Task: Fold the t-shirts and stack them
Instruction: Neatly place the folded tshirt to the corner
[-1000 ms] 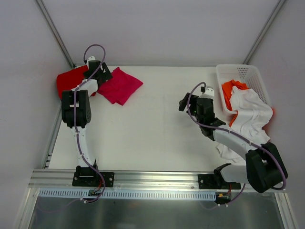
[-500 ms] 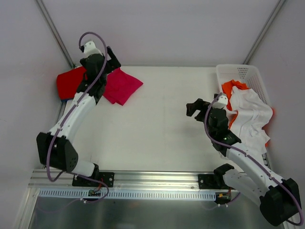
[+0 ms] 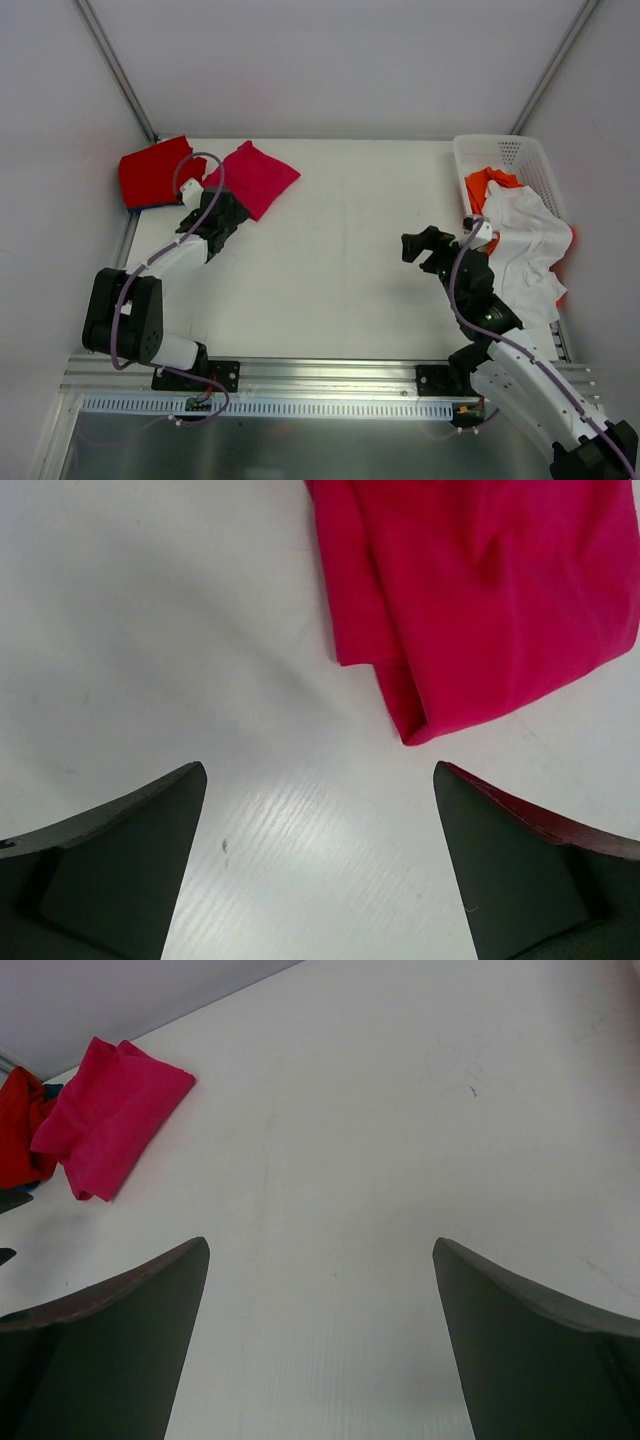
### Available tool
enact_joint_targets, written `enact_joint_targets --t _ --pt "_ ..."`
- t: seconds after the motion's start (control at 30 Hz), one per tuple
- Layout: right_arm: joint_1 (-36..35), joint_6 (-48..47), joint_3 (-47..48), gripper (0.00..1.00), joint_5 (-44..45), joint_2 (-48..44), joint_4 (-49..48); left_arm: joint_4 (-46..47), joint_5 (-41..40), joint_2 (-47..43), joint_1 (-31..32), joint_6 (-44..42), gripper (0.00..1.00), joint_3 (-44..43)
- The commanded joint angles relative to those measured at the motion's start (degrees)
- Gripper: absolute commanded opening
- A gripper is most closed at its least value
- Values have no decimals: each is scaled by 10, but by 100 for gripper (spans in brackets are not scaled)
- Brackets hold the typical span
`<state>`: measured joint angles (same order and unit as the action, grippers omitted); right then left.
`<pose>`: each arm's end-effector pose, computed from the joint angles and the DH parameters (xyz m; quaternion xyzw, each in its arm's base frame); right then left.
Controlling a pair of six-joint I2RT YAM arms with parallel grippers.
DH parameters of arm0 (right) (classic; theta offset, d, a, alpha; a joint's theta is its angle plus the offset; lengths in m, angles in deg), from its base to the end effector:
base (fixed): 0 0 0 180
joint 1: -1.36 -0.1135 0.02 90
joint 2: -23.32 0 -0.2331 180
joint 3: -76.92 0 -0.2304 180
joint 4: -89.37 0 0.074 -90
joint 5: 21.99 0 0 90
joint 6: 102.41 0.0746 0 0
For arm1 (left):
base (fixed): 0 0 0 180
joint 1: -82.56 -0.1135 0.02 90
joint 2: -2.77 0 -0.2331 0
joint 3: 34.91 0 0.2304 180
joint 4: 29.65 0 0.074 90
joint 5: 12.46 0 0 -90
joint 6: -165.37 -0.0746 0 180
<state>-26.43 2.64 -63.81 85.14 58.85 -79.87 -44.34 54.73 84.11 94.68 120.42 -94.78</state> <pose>0.1911 0.0759 0.2462 0.0159 0.7471 0.1354 0.6506 0.3136 -0.0378 0.1754 -0.3336 0.8128 -0.0575 0.4741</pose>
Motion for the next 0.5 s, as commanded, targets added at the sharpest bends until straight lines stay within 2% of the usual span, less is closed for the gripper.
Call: enact_joint_targets --t 0.0,0.2,0.47 --pt "-3 2 -6 99 22 -46 34 80 48 21 -16 87 99 12" --pt "-2 -12 -22 99 42 -95 67 144 65 85 -17 146 99 19" --pt "-2 -22 -19 99 46 -77 72 208 76 176 -17 240 99 20"
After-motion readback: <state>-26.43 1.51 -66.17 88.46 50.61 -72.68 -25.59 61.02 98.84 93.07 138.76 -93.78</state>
